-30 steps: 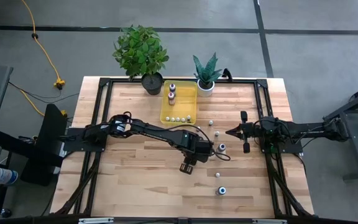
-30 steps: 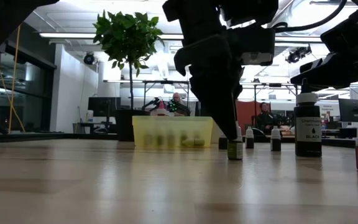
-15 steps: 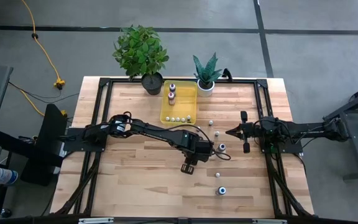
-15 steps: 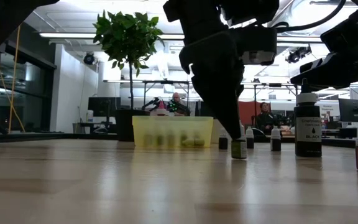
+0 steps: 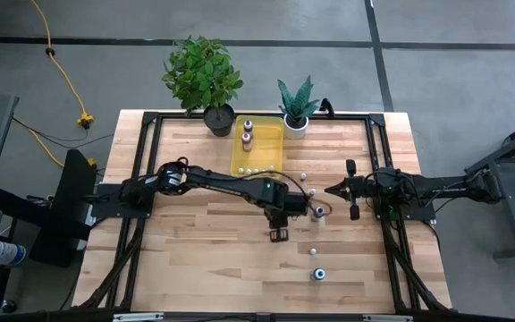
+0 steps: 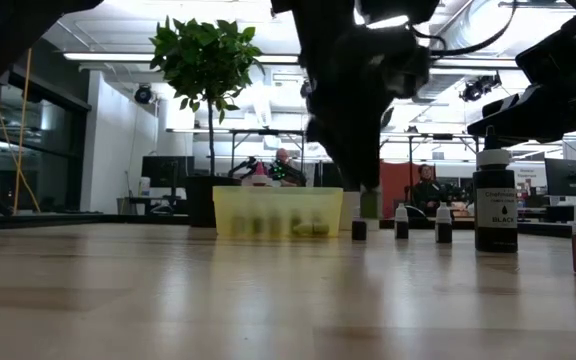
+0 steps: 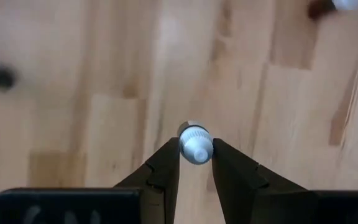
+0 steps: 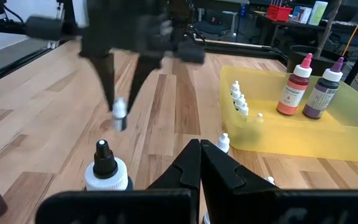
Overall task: Pick & Place food coloring
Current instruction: Put the small light green food coloring bottle into the yellow bin
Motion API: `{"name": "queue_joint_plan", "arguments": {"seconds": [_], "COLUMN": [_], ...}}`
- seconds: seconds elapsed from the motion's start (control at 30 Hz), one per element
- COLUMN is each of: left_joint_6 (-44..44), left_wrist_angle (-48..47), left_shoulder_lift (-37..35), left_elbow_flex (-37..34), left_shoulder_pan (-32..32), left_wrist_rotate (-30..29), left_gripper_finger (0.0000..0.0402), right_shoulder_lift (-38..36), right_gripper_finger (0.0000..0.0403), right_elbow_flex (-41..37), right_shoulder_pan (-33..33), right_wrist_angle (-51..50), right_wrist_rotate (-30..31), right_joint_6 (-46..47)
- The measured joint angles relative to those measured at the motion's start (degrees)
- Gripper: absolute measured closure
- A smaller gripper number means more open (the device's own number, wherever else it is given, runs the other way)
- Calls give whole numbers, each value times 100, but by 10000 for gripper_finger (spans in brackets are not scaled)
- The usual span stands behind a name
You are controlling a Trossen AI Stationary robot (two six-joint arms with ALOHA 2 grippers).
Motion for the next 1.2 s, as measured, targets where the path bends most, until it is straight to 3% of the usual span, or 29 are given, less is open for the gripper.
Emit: {"name": "queue_joint_plan", "arguments": {"seconds": [0.17, 0.47, 1.0, 1.2], "left_joint_6": [-969, -1547, -2005, -2393], "left_wrist_angle": [-814, -1593, -2074, -1739], "left_shoulder_lift": [0, -8, -210, -210], "left_elbow_flex": [591, 1386, 1308, 786], "left_shoulder_pan": [269, 900, 1996, 2155], "left_wrist_rotate": [-2, -24, -605, -905], "left_gripper_finger": [316, 316, 316, 316], "right_shoulder_lift": [-1, -1, 0, -1], "right_gripper_finger": [402, 402, 402, 402], "right_elbow_flex": [0, 0, 0, 0], "right_shoulder_pan": [0, 2, 1, 0], "right_wrist_angle": [1, 1, 1, -1], "right_wrist_rotate": [-2, 0, -1, -2], "right_joint_6": [0, 0, 0, 0]}}
